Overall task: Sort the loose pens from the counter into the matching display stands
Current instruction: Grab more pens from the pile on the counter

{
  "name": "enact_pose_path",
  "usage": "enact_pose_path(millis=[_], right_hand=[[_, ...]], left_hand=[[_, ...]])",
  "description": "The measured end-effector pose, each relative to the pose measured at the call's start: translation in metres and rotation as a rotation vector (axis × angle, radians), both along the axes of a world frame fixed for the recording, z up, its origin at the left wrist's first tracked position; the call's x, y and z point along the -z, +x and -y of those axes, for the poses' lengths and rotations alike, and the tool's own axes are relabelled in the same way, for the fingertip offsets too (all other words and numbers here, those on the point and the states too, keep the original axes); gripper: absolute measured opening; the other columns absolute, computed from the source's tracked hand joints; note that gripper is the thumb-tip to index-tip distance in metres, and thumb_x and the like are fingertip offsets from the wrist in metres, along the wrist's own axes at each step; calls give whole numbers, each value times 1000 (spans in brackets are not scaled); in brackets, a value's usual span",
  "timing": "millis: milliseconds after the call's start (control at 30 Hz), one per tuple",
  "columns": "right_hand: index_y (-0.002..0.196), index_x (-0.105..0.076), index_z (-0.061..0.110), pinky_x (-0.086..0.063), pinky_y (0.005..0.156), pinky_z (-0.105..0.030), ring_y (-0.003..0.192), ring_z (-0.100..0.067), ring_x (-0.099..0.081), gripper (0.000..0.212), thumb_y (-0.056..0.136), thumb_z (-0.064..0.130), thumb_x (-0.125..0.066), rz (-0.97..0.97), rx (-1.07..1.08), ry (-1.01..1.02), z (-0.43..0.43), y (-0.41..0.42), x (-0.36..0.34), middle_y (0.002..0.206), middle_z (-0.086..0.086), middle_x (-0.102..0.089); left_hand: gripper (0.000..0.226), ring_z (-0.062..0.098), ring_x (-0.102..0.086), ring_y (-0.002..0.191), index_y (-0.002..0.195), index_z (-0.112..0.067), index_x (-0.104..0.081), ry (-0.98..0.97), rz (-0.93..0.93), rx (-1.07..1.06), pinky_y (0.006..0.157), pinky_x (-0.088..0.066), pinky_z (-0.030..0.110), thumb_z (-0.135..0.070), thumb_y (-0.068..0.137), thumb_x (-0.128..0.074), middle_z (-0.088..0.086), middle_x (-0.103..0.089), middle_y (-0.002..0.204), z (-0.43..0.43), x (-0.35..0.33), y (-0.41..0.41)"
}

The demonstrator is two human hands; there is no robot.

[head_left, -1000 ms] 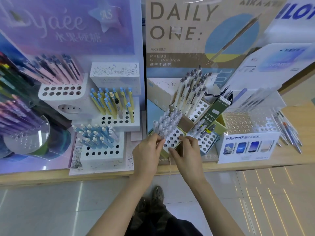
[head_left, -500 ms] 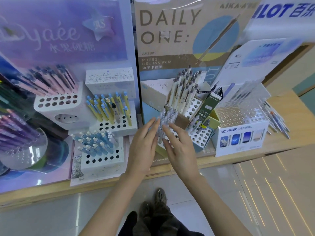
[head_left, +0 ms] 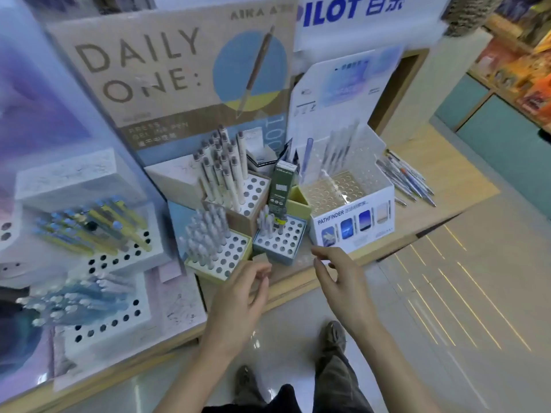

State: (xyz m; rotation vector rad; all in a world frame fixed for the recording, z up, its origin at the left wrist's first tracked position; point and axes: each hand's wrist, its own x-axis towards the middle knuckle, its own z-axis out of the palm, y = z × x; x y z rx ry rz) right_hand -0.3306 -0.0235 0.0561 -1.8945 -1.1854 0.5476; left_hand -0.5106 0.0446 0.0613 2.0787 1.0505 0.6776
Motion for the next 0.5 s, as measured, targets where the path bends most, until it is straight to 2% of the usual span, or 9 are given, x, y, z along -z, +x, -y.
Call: enact_pose_path(millis=[100,200,300,433,500], right_hand=[[107,-64,28,-43,81,-10,97,5,-56,24,94,11,-55,-133,115,-86,37,53,15,103,21,-64],[100,-62,36,-40,76,-4,95,6,-58,29,94,9,-54,-165,220,-115,62,113,29,97,24,-65],[104,-62,29,-39,74,-4,93,4,-58,22,95,11,-53,-173,185,-259,77,187,37,100,17,-63],[118,-62,14,-41,80,-19,99,-9,-57,23,97,18,-54,-71,113,-397,70,308,42,113,3,-63],[120,-61,12,-40,80,-21,100,-11,-56,26,96,20,-55,-50,103,-416,51,365,41,115,0,-63]], left_hand=[[18,-6,-56,94,101,-17,-65,-182,0,48,81,-42,8,-3,89,-62,-18,-59,97,16,24,55],[23,-7,-56,93,98,-27,-60,-299,-27,57,76,-39,3,-6,90,-62,-16,-61,96,22,44,121],[20,-3,-58,92,105,-20,-60,-372,-90,17,75,-40,4,-7,91,-59,-11,-61,103,21,58,190],[23,-6,-55,97,112,-24,-57,-440,-91,2,80,-41,6,-11,93,-56,-15,-59,108,11,66,276],[23,-1,-56,99,116,-21,-56,-504,-55,-26,84,-41,9,-13,94,-56,-10,-59,110,2,65,319]])
